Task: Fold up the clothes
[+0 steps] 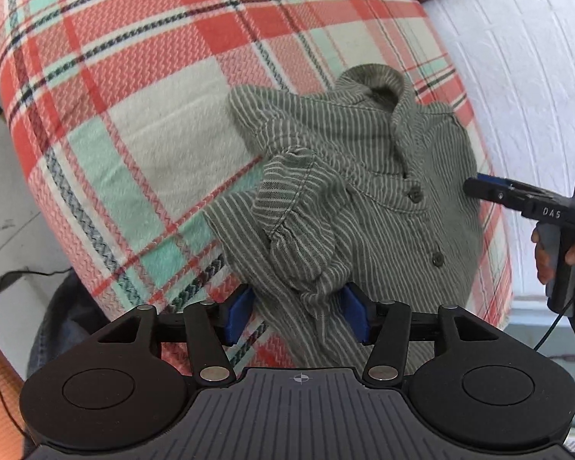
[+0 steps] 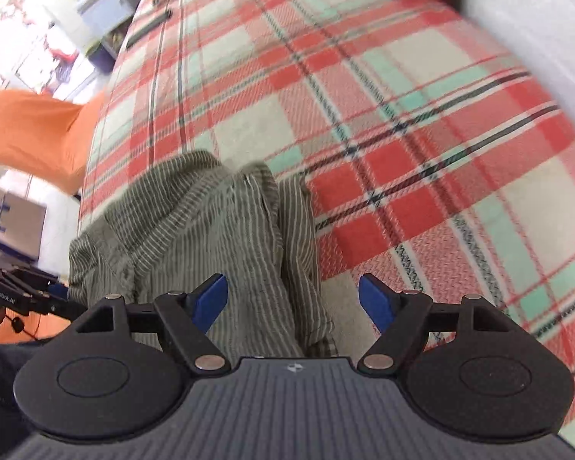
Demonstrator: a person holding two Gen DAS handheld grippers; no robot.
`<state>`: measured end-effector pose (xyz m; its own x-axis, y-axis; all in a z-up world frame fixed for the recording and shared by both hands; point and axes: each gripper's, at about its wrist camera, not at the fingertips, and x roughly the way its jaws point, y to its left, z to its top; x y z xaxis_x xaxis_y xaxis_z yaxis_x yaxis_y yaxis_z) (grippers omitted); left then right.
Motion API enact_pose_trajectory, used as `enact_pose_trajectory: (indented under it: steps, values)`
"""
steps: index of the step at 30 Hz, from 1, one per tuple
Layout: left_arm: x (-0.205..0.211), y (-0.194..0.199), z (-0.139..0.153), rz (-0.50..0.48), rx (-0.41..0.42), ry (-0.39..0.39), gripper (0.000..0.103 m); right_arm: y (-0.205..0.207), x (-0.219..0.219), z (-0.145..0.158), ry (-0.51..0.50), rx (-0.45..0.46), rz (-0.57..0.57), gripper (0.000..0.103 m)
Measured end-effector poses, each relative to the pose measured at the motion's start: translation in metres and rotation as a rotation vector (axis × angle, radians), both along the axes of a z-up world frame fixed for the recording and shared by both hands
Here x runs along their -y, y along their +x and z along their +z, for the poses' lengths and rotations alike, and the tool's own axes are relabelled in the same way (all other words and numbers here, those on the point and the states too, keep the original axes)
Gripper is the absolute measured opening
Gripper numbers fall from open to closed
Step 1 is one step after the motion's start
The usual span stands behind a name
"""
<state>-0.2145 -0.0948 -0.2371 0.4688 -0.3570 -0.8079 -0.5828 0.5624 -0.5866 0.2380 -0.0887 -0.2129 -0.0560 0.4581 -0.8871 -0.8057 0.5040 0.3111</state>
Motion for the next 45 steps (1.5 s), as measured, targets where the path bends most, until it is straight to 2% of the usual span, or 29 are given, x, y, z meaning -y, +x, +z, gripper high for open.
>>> enact_pose_trajectory:
  steps: [3, 11, 12, 13, 14, 15, 16, 17, 19, 25, 31, 35, 38, 41, 43, 45]
  values:
    - [0.0, 0.006, -0.004, 0.028, 0.003, -0.022, 0.069, 0.011, -0.004, -0.006, -0.001, -0.035, 0.0, 0.079]
    - [0.003, 0.014, -0.002, 0.044, 0.013, -0.031, 0.069, 0.016, -0.019, -0.037, 0.02, -0.237, 0.022, 0.078]
    - [0.003, 0.015, -0.002, 0.044, 0.015, -0.031, 0.066, 0.011, -0.02, -0.038, 0.025, -0.243, 0.03, 0.077]
    - [0.004, 0.017, -0.002, 0.043, 0.016, -0.031, 0.057, 0.007, -0.021, -0.039, 0.03, -0.25, 0.037, 0.073]
    - [0.004, 0.02, -0.004, 0.036, 0.012, -0.026, 0.047, 0.004, -0.021, -0.04, 0.033, -0.25, 0.036, 0.07]
    - [0.004, 0.022, -0.005, 0.028, 0.008, -0.022, 0.032, 0.002, -0.019, -0.04, 0.037, -0.251, 0.017, 0.063]
    - [0.004, 0.025, -0.006, 0.022, 0.004, -0.017, 0.021, 0.003, -0.015, -0.041, 0.05, -0.28, -0.011, 0.038]
    - [0.005, 0.027, -0.005, 0.016, 0.007, -0.013, 0.019, 0.003, -0.011, -0.041, 0.063, -0.308, -0.038, 0.032]
    - [0.006, 0.03, -0.001, -0.003, 0.016, 0.004, 0.013, -0.001, -0.005, -0.038, 0.092, -0.318, -0.062, 0.025]
    - [-0.004, 0.036, 0.023, -0.065, 0.066, 0.052, 0.012, -0.016, 0.025, -0.005, 0.199, -0.304, -0.185, 0.023]
    - [-0.036, 0.069, 0.054, -0.24, 0.149, 0.161, 0.013, -0.063, 0.071, 0.038, 0.344, -0.263, -0.445, 0.023]
    - [-0.043, 0.12, 0.071, -0.489, 0.189, 0.191, 0.014, -0.108, 0.102, 0.055, 0.431, -0.226, -0.692, 0.023]
    - [-0.03, 0.155, 0.071, -0.663, 0.19, 0.196, 0.015, -0.137, 0.121, 0.041, 0.481, -0.229, -0.924, 0.024]
    - [-0.012, 0.181, 0.046, -0.787, 0.141, 0.196, 0.017, -0.154, 0.127, 0.013, 0.433, -0.204, -1.117, 0.029]
    - [-0.005, 0.194, 0.025, -0.84, 0.105, 0.202, 0.026, -0.158, 0.127, -0.009, 0.368, -0.169, -1.201, 0.043]
    - [-0.008, 0.206, 0.009, -0.836, 0.065, 0.194, 0.041, -0.16, 0.132, -0.023, 0.308, -0.14, -1.291, 0.049]
